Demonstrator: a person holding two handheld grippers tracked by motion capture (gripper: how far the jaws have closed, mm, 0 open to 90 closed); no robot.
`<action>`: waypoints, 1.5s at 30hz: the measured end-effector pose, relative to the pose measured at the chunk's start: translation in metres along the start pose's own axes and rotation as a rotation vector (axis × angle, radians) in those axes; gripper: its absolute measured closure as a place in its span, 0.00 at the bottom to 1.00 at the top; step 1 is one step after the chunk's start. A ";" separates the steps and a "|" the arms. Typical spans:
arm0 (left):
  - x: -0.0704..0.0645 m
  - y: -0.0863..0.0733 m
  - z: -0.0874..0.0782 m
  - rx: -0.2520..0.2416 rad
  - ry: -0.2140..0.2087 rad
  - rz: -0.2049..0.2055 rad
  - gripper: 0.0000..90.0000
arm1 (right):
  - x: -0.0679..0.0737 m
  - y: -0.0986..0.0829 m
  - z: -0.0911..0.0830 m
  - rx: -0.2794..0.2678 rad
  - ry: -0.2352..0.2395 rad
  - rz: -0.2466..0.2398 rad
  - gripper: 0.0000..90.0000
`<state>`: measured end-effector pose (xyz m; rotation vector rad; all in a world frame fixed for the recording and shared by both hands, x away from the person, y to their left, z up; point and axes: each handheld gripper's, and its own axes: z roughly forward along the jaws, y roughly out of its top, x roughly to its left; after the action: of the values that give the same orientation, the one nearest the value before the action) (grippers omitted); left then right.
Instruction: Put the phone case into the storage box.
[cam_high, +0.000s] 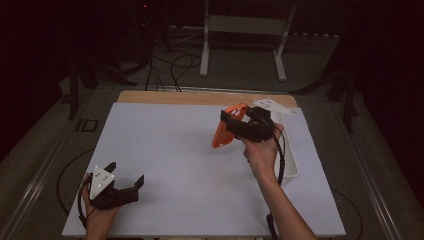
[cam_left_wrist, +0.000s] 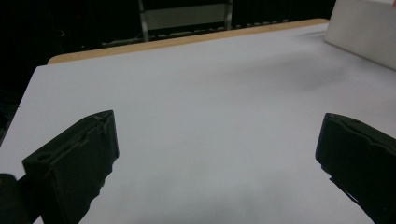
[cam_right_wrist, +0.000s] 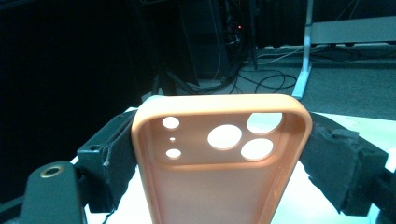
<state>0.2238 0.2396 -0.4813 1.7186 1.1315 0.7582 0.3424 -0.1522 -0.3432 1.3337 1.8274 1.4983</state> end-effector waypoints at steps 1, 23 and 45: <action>0.000 0.000 0.000 0.000 0.000 0.000 0.00 | 0.000 0.000 0.000 0.000 0.000 0.000 0.19; 0.001 -0.001 -0.001 -0.003 0.007 -0.003 0.00 | -0.010 0.013 0.004 -0.019 -0.049 0.015 0.19; 0.001 0.000 -0.001 -0.006 0.009 -0.007 0.00 | -0.016 0.030 0.010 -0.033 -0.096 -0.007 0.19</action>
<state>0.2230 0.2413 -0.4811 1.7067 1.1401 0.7652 0.3696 -0.1626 -0.3227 1.3578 1.7387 1.4295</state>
